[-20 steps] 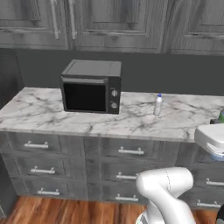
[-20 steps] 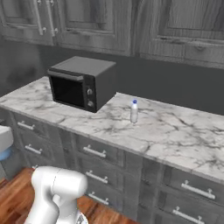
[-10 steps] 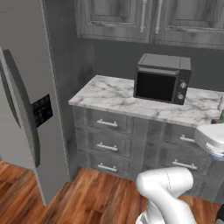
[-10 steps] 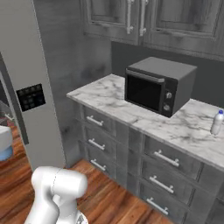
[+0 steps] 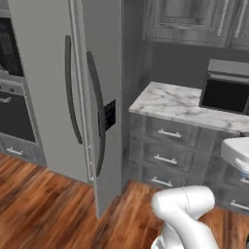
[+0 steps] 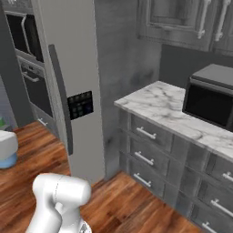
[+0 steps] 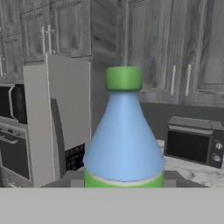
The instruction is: Take the bottled waters from the counter and place them in the freezer to freeze. Close the freezer door after placing the bottles.
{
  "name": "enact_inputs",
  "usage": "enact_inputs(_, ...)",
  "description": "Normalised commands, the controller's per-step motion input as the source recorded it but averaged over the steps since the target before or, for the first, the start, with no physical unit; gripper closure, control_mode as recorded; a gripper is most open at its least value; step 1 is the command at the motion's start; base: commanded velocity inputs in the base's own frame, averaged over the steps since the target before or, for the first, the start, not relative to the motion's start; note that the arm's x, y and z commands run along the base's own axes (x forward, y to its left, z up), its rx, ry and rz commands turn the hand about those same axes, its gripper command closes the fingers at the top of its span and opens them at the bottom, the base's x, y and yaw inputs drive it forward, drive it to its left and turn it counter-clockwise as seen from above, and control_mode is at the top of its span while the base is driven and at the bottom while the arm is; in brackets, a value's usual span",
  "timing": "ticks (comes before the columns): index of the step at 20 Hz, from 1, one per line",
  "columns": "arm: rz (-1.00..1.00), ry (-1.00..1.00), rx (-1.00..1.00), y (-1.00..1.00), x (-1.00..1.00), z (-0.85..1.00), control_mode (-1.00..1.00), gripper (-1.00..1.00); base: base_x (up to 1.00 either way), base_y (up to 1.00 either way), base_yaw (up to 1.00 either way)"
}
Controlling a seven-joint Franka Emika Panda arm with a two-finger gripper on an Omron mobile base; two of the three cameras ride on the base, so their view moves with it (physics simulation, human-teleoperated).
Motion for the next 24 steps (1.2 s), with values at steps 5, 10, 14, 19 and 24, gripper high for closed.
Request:
enact_inputs(5,0.00,0.00,0.00,0.00,0.00,0.00,1.00,1.00,-0.02,1.00,0.03)
enact_inputs(10,0.00,0.00,0.00,0.00,0.00,0.00,1.00,1.00,0.12,1.00,0.00)
enact_inputs(14,0.00,0.00,0.00,0.00,0.00,0.00,1.00,1.00,0.25,1.00,-0.01)
enact_inputs(19,0.00,0.00,0.00,0.00,0.00,0.00,1.00,1.00,0.36,1.00,-0.16)
enact_inputs(24,0.00,0.00,0.00,0.00,0.00,0.00,1.00,1.00,0.54,1.00,-0.28)
